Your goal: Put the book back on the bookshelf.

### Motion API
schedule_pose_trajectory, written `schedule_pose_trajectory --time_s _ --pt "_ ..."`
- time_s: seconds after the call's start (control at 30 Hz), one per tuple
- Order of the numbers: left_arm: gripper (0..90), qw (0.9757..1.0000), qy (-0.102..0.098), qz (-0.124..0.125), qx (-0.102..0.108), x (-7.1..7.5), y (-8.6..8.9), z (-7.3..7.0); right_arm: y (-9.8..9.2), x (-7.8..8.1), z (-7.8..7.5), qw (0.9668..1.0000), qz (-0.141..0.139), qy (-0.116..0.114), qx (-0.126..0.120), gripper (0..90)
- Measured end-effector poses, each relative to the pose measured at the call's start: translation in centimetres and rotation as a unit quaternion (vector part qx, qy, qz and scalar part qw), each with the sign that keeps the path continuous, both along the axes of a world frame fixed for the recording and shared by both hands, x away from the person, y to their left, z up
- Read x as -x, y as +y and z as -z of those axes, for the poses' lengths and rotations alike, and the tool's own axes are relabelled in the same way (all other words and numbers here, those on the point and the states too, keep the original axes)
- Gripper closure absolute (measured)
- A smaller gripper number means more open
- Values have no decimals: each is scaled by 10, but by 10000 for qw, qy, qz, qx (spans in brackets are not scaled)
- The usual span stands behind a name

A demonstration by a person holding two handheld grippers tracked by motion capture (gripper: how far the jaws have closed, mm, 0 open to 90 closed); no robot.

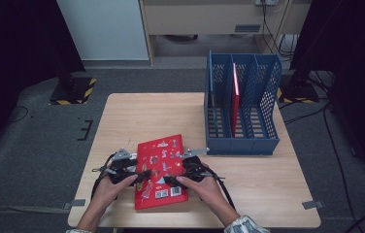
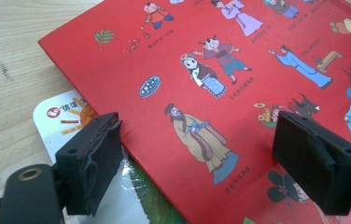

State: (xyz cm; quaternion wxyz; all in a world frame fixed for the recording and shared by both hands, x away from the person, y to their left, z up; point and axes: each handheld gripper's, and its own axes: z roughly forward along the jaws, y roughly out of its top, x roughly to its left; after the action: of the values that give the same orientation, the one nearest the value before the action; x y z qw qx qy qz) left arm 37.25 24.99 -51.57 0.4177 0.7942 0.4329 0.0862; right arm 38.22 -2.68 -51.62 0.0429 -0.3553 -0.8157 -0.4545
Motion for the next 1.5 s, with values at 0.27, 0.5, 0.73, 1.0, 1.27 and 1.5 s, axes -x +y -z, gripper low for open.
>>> schedule_pose_trajectory --time_s 0.27,0.5,0.73,1.0,1.27,1.5 --pt "119 10000 -20 8 55 0 -1 0 11 -4 -7 9998 35 -31 169 200" --pt "114 9999 -32 -5 132 0 1 -1 17 -8 -14 9997 36 -85 227 175" --pt "102 9993 -236 192 211 3 -10 -4 18 -12 -22 9992 103 -87 377 278" --pt "12 9993 -339 35 154 2 -8 -4 14 -14 -27 9996 218 -155 136 402" --pt "0 9978 93 -400 526 -5 9 3 12 -14 -32 9997 132 -221 16 460" --pt "0 9972 144 -367 639 -6 11 5 10 -14 -32 9997 133 -172 -90 495"
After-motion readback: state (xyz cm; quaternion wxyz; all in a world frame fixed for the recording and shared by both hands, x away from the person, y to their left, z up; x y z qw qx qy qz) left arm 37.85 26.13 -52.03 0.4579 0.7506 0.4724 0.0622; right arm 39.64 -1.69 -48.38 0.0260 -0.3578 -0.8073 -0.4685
